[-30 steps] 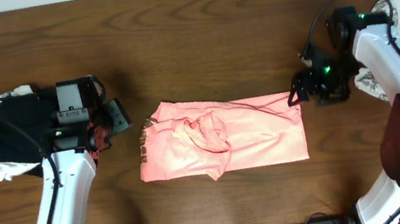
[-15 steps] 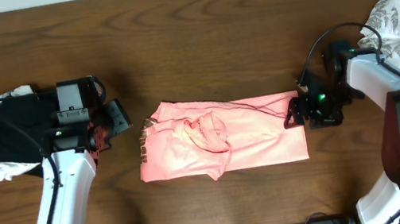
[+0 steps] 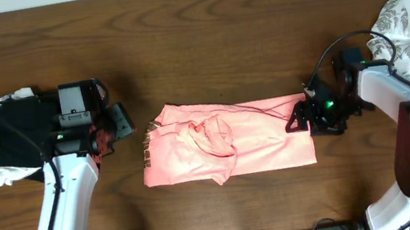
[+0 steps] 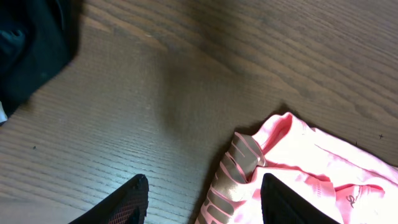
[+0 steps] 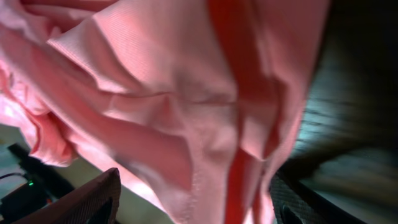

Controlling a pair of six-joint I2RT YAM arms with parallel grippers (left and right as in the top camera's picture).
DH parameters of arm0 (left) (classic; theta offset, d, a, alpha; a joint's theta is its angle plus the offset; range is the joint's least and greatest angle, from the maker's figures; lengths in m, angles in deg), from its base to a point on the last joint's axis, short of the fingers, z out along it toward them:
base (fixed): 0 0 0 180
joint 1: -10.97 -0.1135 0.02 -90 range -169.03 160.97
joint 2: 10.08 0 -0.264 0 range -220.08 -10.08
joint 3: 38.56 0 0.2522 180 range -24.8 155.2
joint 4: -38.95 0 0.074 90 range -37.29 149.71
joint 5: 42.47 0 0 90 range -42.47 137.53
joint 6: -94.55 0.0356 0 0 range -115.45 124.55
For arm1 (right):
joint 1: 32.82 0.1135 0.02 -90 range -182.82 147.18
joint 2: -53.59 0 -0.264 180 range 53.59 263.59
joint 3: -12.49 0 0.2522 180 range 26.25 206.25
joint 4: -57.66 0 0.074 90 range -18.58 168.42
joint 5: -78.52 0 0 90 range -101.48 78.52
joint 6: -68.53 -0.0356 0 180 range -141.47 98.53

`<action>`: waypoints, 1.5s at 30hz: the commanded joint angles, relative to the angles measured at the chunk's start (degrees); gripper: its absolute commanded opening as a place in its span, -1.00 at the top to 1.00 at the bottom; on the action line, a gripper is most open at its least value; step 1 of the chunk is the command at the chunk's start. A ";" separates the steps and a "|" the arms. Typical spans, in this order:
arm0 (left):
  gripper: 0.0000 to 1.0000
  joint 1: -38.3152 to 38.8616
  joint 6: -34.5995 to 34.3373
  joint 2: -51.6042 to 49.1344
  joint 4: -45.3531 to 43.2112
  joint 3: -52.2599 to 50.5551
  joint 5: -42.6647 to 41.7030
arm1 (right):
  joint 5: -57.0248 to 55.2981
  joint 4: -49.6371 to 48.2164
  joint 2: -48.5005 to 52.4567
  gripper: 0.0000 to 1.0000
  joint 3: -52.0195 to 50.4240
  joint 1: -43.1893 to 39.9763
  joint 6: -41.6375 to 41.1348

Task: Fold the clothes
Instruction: 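Lower the right gripper onto the shirt's right end and grasp it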

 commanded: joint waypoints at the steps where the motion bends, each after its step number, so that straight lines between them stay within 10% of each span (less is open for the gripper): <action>1: -0.17 -0.24 0.31 -0.48 0.22 0.31 0.68 | -3.72 -1.07 3.34 -0.50 -3.98 0.13 -1.05; 45: -0.17 -0.24 0.33 -0.50 1.88 0.22 0.70 | -8.90 -4.39 3.34 -0.54 -4.42 -3.17 -2.86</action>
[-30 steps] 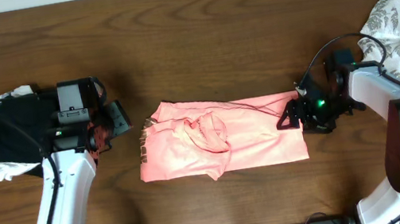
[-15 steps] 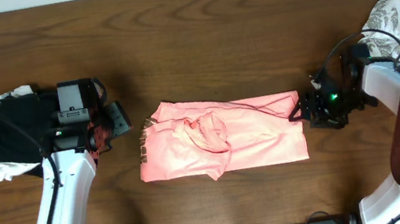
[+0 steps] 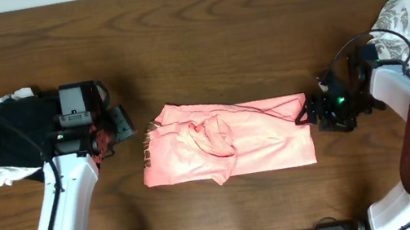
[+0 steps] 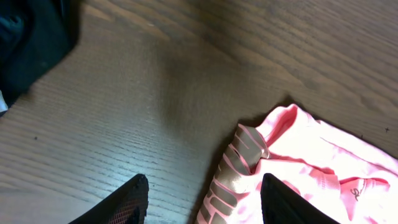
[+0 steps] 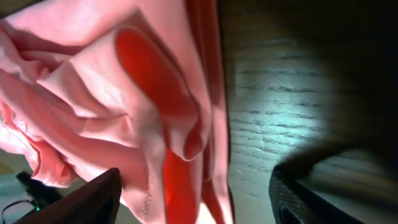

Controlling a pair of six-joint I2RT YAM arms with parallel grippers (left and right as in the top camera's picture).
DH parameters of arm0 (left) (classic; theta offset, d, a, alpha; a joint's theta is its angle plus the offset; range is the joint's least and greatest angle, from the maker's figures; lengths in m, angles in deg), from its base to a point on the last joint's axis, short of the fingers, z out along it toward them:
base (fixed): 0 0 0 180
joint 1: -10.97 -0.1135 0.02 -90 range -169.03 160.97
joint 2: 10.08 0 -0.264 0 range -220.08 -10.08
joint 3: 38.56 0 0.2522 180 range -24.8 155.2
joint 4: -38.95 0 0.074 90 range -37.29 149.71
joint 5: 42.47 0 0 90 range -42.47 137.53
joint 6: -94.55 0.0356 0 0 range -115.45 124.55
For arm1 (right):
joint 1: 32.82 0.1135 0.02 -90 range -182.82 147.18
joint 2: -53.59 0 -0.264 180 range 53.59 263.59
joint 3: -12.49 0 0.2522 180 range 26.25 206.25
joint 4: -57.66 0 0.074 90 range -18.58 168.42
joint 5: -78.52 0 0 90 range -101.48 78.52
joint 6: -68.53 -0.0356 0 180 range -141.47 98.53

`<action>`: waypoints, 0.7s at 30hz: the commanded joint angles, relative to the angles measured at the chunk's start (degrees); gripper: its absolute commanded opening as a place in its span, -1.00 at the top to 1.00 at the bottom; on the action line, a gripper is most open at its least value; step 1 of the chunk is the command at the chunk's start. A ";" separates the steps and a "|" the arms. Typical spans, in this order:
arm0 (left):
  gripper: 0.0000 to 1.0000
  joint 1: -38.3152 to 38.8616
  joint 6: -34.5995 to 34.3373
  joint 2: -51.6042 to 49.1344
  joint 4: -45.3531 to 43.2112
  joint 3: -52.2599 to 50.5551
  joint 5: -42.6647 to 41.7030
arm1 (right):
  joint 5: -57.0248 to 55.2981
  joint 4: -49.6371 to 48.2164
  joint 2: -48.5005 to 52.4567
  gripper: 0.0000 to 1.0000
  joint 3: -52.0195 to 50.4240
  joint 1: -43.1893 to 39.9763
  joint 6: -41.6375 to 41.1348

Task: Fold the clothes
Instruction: 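Lower the right gripper onto the shirt's right end and grasp it, then drag the pink shirt's right end rightward and lift it with the right gripper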

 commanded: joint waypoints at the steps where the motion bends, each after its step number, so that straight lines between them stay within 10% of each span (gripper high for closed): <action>1: -0.17 -0.24 0.33 -0.50 0.31 0.22 0.70 | -6.93 -3.19 3.82 -0.54 -5.38 1.86 -1.01; 15: -0.17 -0.24 0.33 -0.50 0.37 0.22 0.70 | -2.47 -11.87 3.82 -0.50 -10.58 8.48 -4.09; 21: -0.17 -0.24 0.33 -0.50 0.42 0.22 0.70 | -2.58 -12.20 3.82 0.24 -10.58 8.74 -5.64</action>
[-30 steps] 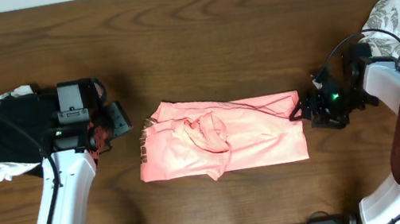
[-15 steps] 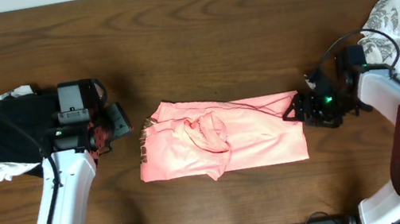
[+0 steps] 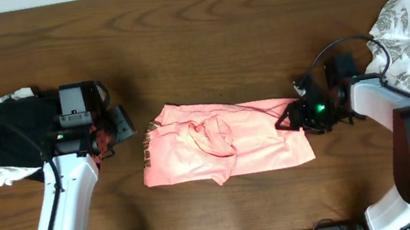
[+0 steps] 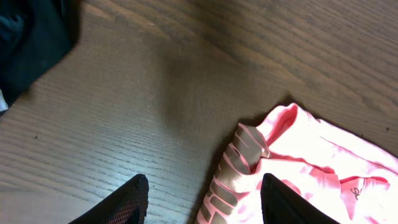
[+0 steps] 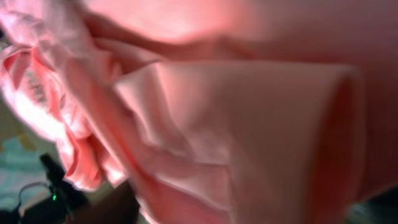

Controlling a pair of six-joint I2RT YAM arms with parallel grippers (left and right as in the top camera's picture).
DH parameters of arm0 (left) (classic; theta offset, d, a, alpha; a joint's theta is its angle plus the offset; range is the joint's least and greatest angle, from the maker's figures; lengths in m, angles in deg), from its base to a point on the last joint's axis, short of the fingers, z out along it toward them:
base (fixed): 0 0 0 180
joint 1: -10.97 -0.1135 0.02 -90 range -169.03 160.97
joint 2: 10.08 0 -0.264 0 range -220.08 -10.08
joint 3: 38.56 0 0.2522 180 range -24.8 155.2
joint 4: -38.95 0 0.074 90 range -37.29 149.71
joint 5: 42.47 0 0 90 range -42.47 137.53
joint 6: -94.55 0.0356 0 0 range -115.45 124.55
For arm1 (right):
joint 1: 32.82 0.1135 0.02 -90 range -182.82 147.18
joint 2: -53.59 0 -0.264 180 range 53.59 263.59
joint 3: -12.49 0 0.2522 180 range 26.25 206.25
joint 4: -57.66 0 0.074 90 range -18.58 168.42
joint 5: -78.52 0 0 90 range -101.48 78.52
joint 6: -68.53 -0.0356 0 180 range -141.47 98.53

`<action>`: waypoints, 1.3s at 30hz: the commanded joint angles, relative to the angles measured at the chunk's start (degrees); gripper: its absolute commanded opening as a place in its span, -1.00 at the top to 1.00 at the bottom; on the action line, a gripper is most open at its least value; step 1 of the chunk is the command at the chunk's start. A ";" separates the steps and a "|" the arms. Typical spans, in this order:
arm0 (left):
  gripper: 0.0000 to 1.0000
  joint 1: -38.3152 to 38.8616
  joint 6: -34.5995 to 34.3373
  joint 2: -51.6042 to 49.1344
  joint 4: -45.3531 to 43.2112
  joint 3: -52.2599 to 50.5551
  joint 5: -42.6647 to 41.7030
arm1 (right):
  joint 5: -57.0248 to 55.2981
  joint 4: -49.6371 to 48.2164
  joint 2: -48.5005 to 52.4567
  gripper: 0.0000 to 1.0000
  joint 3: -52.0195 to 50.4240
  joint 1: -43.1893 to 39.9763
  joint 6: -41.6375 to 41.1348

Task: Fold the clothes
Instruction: 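Drag the pink shirt's right end rightward and lift it with the right gripper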

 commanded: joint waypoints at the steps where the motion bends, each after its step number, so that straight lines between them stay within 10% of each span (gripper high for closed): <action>1: -0.17 -0.24 0.33 -0.50 0.39 0.24 0.68 | -11.65 0.66 4.44 0.36 -3.91 1.03 -1.86; 10: -0.17 -0.24 0.33 -0.50 0.61 0.24 0.68 | -11.65 0.04 4.44 0.97 -3.91 0.98 -2.49; 39: -0.17 -0.24 0.31 -0.50 1.27 0.24 0.68 | -30.36 20.59 4.31 0.97 26.21 -15.19 1.95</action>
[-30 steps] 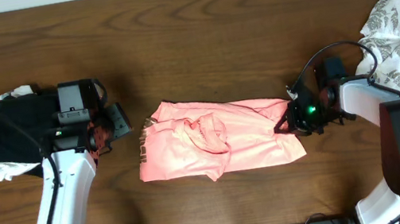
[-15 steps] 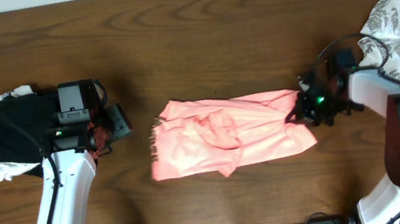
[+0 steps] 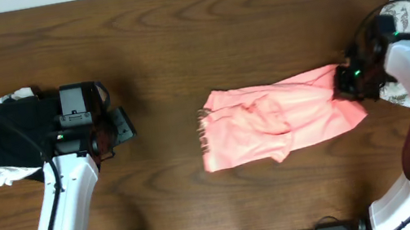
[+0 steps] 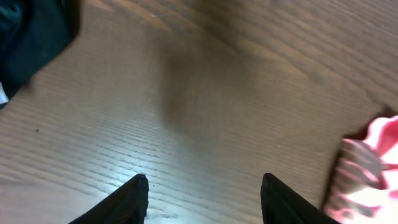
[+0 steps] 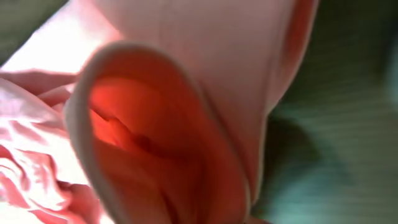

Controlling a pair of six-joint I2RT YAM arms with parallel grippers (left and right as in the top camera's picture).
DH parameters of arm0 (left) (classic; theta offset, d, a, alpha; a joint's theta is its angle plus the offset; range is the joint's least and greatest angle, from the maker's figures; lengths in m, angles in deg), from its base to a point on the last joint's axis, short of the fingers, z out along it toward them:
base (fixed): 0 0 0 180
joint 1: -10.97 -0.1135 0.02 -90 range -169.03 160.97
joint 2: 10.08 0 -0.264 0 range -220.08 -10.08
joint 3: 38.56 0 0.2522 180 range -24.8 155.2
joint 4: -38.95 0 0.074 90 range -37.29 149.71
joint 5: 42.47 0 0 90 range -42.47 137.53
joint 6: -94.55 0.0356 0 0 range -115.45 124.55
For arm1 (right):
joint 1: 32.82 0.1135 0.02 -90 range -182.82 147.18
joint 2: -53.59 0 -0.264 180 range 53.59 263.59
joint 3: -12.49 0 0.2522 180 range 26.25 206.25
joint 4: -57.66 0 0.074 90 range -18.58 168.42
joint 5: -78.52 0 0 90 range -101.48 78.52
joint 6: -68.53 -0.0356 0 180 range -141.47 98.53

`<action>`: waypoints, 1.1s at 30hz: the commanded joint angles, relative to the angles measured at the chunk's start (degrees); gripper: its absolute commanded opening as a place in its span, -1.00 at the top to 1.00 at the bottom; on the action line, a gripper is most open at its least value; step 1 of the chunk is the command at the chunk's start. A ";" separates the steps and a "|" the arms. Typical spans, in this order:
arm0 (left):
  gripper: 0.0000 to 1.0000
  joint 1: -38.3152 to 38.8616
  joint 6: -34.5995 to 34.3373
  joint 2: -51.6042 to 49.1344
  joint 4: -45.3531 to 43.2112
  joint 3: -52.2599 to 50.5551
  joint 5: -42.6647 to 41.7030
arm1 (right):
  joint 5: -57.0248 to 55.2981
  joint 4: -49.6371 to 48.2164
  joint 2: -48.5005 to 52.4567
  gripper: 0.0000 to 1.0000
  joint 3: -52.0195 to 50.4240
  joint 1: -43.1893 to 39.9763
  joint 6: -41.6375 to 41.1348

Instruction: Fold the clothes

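The pink garment [image 3: 276, 118] lies crumpled across the table right of the middle, its striped hem at the left end. My right gripper [image 3: 348, 80] is at its right end, shut on the cloth. Folds of the pink garment [image 5: 186, 124] fill the right wrist view and hide the fingers. My left gripper [image 3: 120, 124] hangs open over bare wood, well left of the garment. In the left wrist view the left gripper [image 4: 202, 190] has nothing between its fingertips, and the pink garment's hem [image 4: 373, 177] shows at the right edge.
A pile of black and white clothes [image 3: 3, 143] lies at the left edge beside my left arm, also visible as black clothes [image 4: 28, 37]. A white leaf-patterned cloth sits at the far right. The table's far edge runs along the top.
The pink garment has shifted to the right and slightly away from me, with my right gripper on its right end. It has left most of the left wrist view. The left arm has not moved.
My right gripper was open around the garment's right end. Then it stood just to the right of that edge, still open. Then it was back in on the cloth. Now it holds the end and the garment lies farther right. The left gripper stayed open throughout.
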 commanded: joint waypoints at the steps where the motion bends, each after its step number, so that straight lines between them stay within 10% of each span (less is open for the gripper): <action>1: -0.17 -0.24 0.31 -0.50 0.11 0.24 0.70 | -4.76 1.77 0.37 0.97 4.42 -2.45 1.14; 33: -0.17 -0.24 0.33 -0.59 0.11 0.24 0.68 | -4.66 12.94 0.31 0.97 15.47 28.61 -4.81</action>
